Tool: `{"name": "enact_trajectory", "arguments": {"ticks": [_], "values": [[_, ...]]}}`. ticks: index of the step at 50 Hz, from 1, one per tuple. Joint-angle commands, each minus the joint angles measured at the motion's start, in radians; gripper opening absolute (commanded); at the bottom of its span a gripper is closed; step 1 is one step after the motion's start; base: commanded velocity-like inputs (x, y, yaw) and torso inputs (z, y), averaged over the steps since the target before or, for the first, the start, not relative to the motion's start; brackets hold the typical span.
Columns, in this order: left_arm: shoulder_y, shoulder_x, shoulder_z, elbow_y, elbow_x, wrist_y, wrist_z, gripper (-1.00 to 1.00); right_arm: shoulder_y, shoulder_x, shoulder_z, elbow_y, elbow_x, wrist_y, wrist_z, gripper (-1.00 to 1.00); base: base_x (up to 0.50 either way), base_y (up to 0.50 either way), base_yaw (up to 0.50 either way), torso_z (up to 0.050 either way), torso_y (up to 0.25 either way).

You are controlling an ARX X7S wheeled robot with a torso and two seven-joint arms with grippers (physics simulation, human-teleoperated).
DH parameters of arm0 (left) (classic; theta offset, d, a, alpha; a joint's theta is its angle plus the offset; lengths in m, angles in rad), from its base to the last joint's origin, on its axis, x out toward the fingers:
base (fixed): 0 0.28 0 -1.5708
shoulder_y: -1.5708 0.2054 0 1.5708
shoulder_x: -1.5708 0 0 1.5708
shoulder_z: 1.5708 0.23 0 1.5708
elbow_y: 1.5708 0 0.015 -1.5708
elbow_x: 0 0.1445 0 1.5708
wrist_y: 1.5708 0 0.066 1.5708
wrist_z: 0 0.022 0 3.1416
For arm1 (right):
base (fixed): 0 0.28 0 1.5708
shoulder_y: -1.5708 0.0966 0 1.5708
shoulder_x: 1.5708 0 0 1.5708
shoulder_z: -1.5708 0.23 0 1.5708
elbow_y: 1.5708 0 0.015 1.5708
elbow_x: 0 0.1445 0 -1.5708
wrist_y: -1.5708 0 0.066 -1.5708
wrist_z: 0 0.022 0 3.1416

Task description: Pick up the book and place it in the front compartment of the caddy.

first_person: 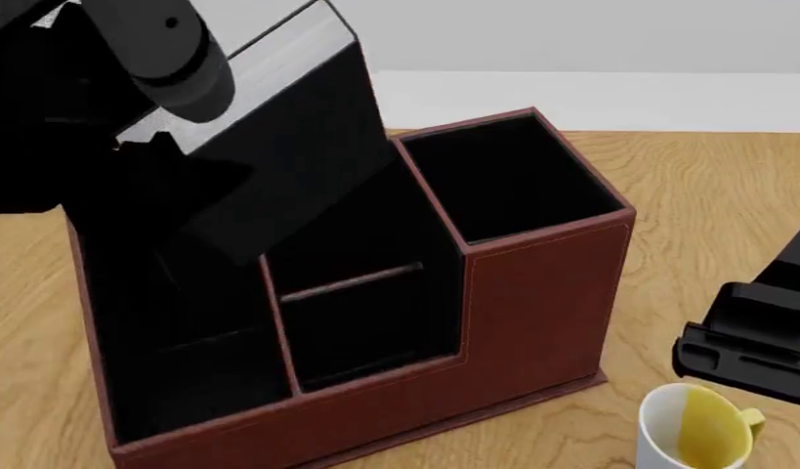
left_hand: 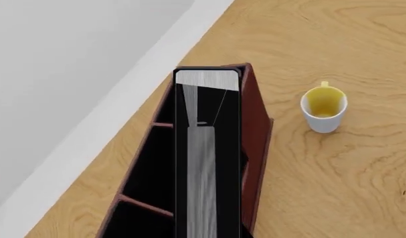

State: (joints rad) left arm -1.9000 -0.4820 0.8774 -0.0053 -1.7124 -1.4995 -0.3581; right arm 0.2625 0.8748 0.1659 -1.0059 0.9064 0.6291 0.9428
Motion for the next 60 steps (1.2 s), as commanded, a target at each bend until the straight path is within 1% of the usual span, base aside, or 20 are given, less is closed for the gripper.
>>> {"name": "enact_trajectory", "arguments": {"ticks": [1,2,4,5,7,8,9,11,13,14,15,17,20,21,23,29,36,44,50,60], "values": [[-0.239,0.042,0.292,-0.175,0.486,0.069,0.618,-1.00,0.031,-0.020,-0.072,0.015,-0.031,-0.001,0.003,1.00,0.00,0.00,0.00,0.000,0.000],[-0.246,0.047,0.317,-0.188,0.509,0.082,0.649,-1.00,0.033,-0.020,-0.075,0.015,-0.032,0.000,0.004,1.00,0.00,0.00,0.00,0.000,0.010],[-0.266,0.075,0.398,-0.241,0.577,0.119,0.752,-1.00,0.034,-0.024,-0.086,0.017,-0.039,0.000,0.004,1.00,0.00,0.00,0.00,0.000,0.000],[-0.279,0.087,0.458,-0.254,0.621,0.148,0.822,-1.00,0.033,-0.029,-0.093,0.020,-0.046,-0.003,0.002,1.00,0.00,0.00,0.00,0.000,0.000],[-0.289,0.118,0.488,-0.326,0.662,0.189,0.877,-1.00,0.036,-0.039,-0.114,0.027,-0.061,-0.006,-0.004,1.00,0.00,0.00,0.00,0.000,0.000],[-0.303,0.138,0.530,-0.361,0.698,0.216,0.933,-1.00,0.041,-0.046,-0.129,0.032,-0.071,-0.006,-0.007,1.00,0.00,0.00,0.00,0.000,0.000],[-0.306,0.154,0.551,-0.398,0.722,0.239,0.962,-1.00,0.041,-0.051,-0.136,0.035,-0.076,-0.009,-0.011,1.00,0.00,0.00,0.00,0.000,0.000],[-0.304,0.197,0.643,-0.484,0.798,0.293,1.050,-1.00,0.037,-0.059,-0.147,0.042,-0.090,-0.019,-0.017,1.00,0.00,0.00,0.00,0.000,0.005],[-0.290,0.221,0.664,-0.540,0.821,0.327,1.085,-1.00,0.033,-0.063,-0.152,0.047,-0.097,-0.025,-0.021,1.00,0.00,0.00,0.00,0.000,0.000],[-0.283,0.233,0.699,-0.557,0.850,0.353,1.112,-1.00,0.028,-0.064,-0.155,0.051,-0.103,-0.030,-0.027,1.00,0.00,0.00,0.00,0.000,0.000],[-0.274,0.247,0.699,-0.594,0.855,0.366,1.121,-1.00,0.026,-0.066,-0.158,0.054,-0.107,-0.033,-0.030,1.00,0.00,0.00,0.00,0.000,0.000],[-0.258,0.270,0.745,-0.637,0.894,0.405,1.160,-1.00,0.020,-0.068,-0.161,0.061,-0.114,-0.041,-0.037,1.00,0.00,0.00,0.00,0.000,0.000],[-0.239,0.301,0.776,-0.710,0.929,0.448,1.197,-1.00,0.012,-0.065,-0.158,0.065,-0.115,-0.047,-0.042,1.00,0.00,0.00,0.00,0.000,0.003],[-0.228,0.319,0.782,-0.755,0.948,0.479,1.198,-1.00,0.000,-0.064,-0.153,0.068,-0.118,-0.054,-0.047,1.00,0.00,0.00,0.00,0.000,0.000],[-0.218,0.329,0.797,-0.770,0.961,0.499,1.219,-1.00,-0.013,-0.062,-0.146,0.071,-0.121,-0.062,-0.049,1.00,0.00,0.00,0.00,0.000,0.000],[-0.173,0.385,0.823,-0.898,1.008,0.584,1.251,-1.00,-0.028,-0.065,-0.150,0.083,-0.136,-0.075,-0.057,1.00,0.00,0.00,0.00,0.000,0.002],[-0.103,0.480,0.824,-1.138,1.059,0.735,1.301,-1.00,-0.020,-0.062,-0.149,0.090,-0.129,-0.075,-0.061,1.00,0.00,0.00,0.00,0.000,0.001],[-0.065,0.480,0.774,-1.128,1.076,0.744,1.295,-1.00,-0.056,-0.063,-0.142,0.091,-0.144,-0.092,-0.062,1.00,0.00,0.00,0.00,0.000,0.001],[-0.055,0.479,0.747,-1.120,1.080,0.753,1.293,-1.00,-0.045,-0.063,-0.150,0.094,-0.143,-0.085,-0.058,1.00,0.00,0.00,0.00,0.000,0.002],[-0.065,0.433,0.715,-1.012,1.046,0.708,1.274,-1.00,-0.053,-0.068,-0.161,0.097,-0.155,-0.090,-0.058,1.00,0.00,0.00,0.00,0.000,0.001]]}}
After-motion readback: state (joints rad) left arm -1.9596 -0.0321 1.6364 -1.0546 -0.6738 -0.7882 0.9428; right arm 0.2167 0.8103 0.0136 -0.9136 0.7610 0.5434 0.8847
